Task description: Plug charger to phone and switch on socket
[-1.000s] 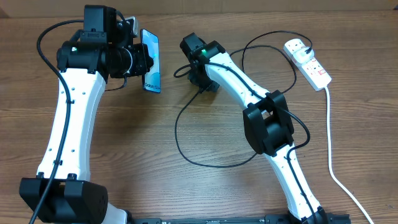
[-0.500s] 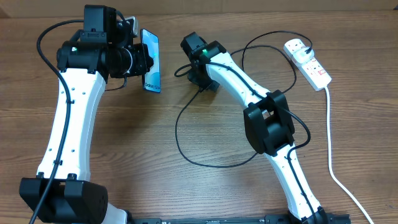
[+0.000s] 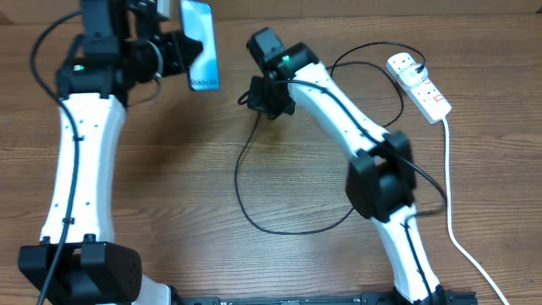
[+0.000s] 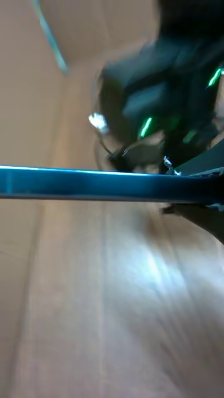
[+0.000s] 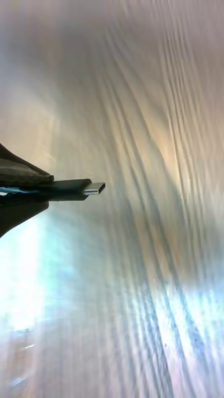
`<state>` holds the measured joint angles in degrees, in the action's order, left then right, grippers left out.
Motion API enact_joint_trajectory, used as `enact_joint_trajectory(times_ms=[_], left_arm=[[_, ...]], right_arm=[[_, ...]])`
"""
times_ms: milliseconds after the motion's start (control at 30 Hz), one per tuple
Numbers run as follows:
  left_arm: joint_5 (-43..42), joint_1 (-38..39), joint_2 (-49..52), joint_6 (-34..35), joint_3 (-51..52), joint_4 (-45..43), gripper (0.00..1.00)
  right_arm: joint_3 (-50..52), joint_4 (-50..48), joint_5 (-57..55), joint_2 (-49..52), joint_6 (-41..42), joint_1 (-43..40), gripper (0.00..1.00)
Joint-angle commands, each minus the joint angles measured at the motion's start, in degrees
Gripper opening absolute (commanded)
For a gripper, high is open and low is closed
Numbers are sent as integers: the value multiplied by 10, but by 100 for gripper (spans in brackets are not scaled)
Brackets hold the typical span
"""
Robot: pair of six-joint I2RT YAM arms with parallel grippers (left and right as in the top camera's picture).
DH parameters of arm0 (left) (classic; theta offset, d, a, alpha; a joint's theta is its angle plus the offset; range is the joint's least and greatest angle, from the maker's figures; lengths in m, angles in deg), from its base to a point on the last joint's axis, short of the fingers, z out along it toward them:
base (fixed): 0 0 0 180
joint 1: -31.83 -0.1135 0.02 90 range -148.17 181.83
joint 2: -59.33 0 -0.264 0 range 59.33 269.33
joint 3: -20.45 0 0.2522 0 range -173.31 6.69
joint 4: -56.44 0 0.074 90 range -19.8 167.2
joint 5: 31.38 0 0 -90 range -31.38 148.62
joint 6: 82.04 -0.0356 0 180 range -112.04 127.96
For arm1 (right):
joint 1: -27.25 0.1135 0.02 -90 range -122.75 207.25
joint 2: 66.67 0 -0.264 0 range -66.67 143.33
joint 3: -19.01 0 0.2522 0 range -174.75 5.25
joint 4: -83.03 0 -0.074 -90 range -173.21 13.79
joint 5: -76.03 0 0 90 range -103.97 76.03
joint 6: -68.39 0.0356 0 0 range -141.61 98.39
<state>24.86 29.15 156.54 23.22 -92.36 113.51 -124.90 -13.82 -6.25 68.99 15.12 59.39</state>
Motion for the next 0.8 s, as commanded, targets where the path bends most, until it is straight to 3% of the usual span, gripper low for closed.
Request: enact_joint_trajectory(times_ms=[0, 133, 333, 767], left_arm=[[-115, -37, -1, 40, -8, -24, 4], [-192, -58, -1, 47, -8, -32, 4], [-254, -60, -1, 64, -8, -37, 4], [-312, -59, -1, 82, -8, -45, 4]], right_arm=[[-16, 6, 41, -91, -69, 17, 4], [-16, 7, 94, -131, -114, 40, 4], [-16, 27, 102, -179, -118, 85, 4], [-16, 83, 104, -274, -146, 121, 4]])
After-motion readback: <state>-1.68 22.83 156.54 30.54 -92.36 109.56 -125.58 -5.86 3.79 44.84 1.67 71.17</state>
